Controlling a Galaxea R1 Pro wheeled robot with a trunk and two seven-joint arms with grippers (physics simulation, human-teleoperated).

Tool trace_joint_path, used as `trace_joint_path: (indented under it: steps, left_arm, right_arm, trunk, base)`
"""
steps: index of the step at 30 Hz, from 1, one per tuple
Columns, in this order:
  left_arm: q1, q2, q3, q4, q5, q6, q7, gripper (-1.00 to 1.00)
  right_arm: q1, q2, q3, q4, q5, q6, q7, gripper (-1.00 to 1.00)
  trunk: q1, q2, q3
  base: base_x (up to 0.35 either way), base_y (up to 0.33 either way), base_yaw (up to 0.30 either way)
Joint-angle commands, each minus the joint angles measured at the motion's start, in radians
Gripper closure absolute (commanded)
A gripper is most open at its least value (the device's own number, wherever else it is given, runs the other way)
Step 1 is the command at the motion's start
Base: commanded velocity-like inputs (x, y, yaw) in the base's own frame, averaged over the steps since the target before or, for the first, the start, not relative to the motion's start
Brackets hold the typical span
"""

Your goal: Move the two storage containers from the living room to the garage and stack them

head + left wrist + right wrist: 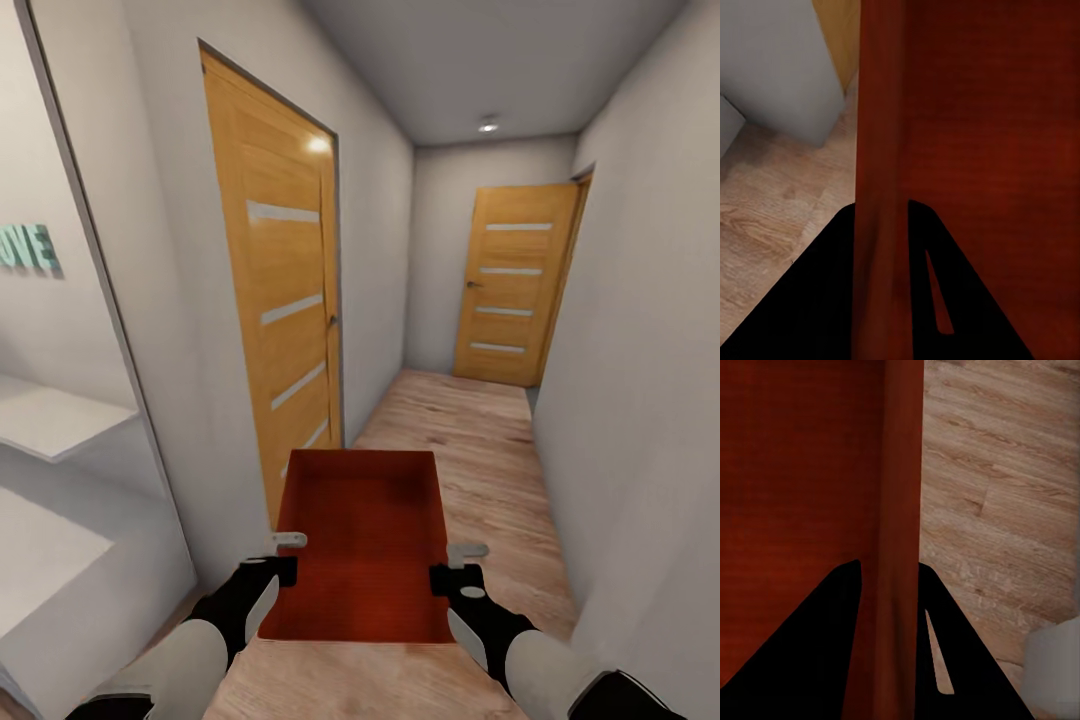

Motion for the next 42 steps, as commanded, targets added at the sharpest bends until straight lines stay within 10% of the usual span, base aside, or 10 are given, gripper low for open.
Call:
trace_joint_path:
  steps: [1, 42]
  left_arm:
    - [-0.001, 0.001, 0.026, -0.051, -0.019, 0.008, 0.003, 1.0]
    - [-0.001, 0.001, 0.026, -0.051, -0.02, 0.008, 0.003, 1.0]
  right_arm:
    - [-0.001, -0.001, 0.007, 0.007, -0.014, -0.005, -0.002, 1.0]
    - [-0.001, 0.0, 0.007, 0.007, -0.013, -0.005, -0.002, 1.0]
  trunk:
    - [0.001, -0.002, -0.002]
    - [0.001, -0.002, -0.002]
  base:
    - [0.322, 0.0, 0.0]
    - [0.322, 0.0, -0.14]
